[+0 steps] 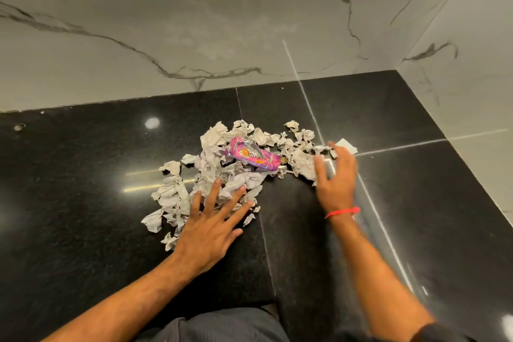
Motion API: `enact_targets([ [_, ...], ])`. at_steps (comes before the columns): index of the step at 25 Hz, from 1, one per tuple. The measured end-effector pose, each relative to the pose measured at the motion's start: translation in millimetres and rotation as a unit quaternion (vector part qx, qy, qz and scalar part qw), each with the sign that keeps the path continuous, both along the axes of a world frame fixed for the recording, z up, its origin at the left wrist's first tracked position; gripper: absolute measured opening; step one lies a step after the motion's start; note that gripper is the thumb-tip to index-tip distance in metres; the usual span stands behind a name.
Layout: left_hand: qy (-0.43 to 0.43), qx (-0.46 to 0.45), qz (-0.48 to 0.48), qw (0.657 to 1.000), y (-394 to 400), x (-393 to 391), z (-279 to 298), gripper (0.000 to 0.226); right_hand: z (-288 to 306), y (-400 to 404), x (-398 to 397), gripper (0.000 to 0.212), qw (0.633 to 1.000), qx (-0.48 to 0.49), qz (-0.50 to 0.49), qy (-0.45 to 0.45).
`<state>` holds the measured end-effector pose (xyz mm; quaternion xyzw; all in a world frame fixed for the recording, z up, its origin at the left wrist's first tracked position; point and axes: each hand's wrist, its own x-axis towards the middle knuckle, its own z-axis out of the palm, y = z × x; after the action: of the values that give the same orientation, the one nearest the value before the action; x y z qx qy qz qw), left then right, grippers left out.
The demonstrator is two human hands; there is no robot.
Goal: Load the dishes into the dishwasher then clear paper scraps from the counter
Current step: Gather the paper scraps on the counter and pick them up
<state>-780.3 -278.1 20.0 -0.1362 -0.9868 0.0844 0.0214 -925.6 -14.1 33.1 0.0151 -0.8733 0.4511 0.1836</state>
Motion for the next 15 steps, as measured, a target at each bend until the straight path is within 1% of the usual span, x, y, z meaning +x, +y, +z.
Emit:
enact_targets([
  [2, 0.009, 0.008, 0.019, 1.000, -9, -1, 0, 0.064, -2, 40, -50, 0.063, 0.995, 0.068, -0.013, -0.066],
  [4, 0.011, 0.022, 0.042, 0.999, -20, -4, -3, 0.059, -9, 54, -80, 0.066, 0.983, 0.106, 0.040, -0.146],
  [5, 0.005, 0.028, 0.058, 0.998, -27, -5, -3, 0.057, -14, 51, -88, 0.069, 0.975, 0.118, 0.077, -0.171],
  [7, -0.015, 0.041, 0.084, 0.996, -40, -8, -2, 0.054, -24, 30, -89, 0.079, 0.958, 0.169, 0.133, -0.191],
  [9, -0.027, 0.064, 0.101, 0.992, -50, -8, 2, 0.051, -30, -4, -75, 0.084, 0.950, 0.201, 0.159, -0.181],
  [10, -0.029, 0.074, 0.108, 0.991, -55, -6, 6, 0.050, -30, -24, -64, 0.083, 0.953, 0.185, 0.163, -0.177],
  [12, -0.016, 0.100, 0.111, 0.989, -62, -3, 11, 0.046, -27, -58, -38, 0.081, 0.961, 0.110, 0.175, -0.184],
  [14, 0.023, 0.146, 0.113, 0.982, -69, 4, 17, 0.041, -25, -85, -8, 0.076, 0.959, 0.046, 0.201, -0.193],
  [15, 0.048, 0.177, 0.121, 0.976, -72, 8, 19, 0.039, -24, -94, 4, 0.074, 0.959, 0.044, 0.213, -0.180],
])
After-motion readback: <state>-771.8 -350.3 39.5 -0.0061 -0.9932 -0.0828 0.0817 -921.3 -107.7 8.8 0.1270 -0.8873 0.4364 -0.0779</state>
